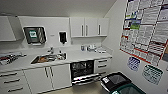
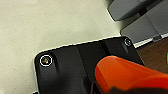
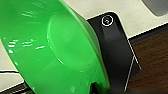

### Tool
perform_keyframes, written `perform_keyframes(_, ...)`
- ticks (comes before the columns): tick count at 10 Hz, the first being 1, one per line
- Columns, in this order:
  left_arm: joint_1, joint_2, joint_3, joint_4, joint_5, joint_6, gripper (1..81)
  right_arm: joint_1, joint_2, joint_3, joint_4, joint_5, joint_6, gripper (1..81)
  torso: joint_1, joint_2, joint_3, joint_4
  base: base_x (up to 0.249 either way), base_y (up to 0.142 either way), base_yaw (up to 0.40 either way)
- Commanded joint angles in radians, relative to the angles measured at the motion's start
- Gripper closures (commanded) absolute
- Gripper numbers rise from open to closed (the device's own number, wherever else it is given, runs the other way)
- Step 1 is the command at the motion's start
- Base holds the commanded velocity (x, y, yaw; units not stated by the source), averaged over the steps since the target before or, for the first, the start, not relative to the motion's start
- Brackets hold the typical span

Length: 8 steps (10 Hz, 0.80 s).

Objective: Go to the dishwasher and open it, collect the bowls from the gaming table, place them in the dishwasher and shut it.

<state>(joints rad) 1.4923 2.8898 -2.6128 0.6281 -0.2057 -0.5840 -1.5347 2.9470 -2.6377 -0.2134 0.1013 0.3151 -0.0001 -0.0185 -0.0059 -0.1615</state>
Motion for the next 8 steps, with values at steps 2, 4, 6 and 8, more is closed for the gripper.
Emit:
perform_keyframes(2, -0.057, -0.012, 0.002, 0.004, 0.026, -0.003, 81.1, 0.049, -0.003, 0.007, -0.012, -0.046, -0.004, 81.1, 0.0, 0.0, 0.0, 0.0, 0.141, 0.071, 0.0)
perform_keyframes(4, -0.057, -0.012, 0.002, 0.004, 0.026, -0.003, 81.1, 0.05, -0.003, 0.007, -0.012, -0.046, -0.004, 81.1, 0.0, 0.0, 0.0, 0.0, 0.145, 0.071, 0.0)
perform_keyframes(6, -0.057, -0.012, 0.002, 0.004, 0.026, -0.003, 81.1, 0.05, -0.003, 0.007, -0.014, -0.046, -0.004, 81.1, 0.0, 0.0, 0.0, 0.0, 0.148, 0.061, 0.0)
perform_keyframes(8, -0.057, -0.012, 0.002, 0.004, 0.028, -0.003, 81.1, 0.05, -0.003, 0.009, -0.012, -0.046, -0.004, 81.1, 0.0, 0.0, 0.0, 0.0, 0.16, 0.0, 0.0)
